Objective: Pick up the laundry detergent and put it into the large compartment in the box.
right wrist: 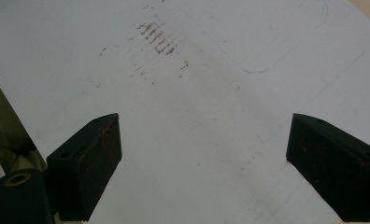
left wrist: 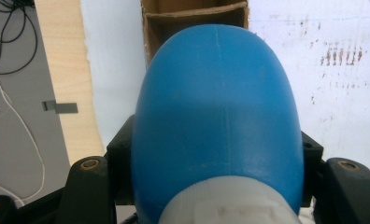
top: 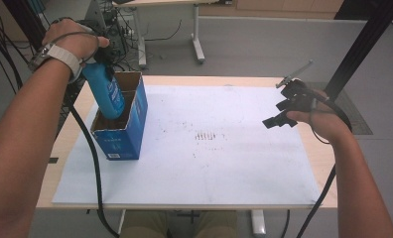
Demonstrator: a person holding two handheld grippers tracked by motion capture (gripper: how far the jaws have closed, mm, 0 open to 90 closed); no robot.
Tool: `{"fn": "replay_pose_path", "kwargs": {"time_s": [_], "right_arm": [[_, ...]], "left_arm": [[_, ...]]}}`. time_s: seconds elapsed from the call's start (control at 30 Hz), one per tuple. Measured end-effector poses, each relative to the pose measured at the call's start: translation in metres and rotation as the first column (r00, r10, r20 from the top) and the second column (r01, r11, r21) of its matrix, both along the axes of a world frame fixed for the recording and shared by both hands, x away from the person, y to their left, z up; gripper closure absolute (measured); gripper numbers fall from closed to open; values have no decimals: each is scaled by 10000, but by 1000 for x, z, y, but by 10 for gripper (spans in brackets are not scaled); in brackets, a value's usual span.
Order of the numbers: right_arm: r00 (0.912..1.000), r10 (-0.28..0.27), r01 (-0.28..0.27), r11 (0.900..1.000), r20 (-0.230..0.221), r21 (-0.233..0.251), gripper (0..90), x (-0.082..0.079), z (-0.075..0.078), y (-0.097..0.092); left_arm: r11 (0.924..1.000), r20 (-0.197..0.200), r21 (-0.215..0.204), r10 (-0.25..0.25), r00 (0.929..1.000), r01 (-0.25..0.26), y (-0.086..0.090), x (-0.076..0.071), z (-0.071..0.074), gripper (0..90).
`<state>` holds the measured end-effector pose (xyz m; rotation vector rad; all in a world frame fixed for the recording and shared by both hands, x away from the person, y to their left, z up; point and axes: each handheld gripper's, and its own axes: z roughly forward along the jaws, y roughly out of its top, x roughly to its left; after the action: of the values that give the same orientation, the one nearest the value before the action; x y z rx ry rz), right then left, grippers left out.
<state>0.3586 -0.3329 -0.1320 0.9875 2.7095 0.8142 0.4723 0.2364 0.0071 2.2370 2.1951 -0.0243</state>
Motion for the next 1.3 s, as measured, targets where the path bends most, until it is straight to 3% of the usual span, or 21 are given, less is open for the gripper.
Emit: {"fn": "replay_pose_path", "kwargs": {"time_s": [0.6,1.3], "right_arm": [[10000,62,-62,10000,-57,41,103,5,-5,4],[9997,7,-8,10000,-234,-50,103,7,-15,4]], "left_arm": [[10000,215,-22,8,9998,-8,3,1,-28,384],[9997,-129,-218,-72,9999,69,6,8,-78,384]]}}
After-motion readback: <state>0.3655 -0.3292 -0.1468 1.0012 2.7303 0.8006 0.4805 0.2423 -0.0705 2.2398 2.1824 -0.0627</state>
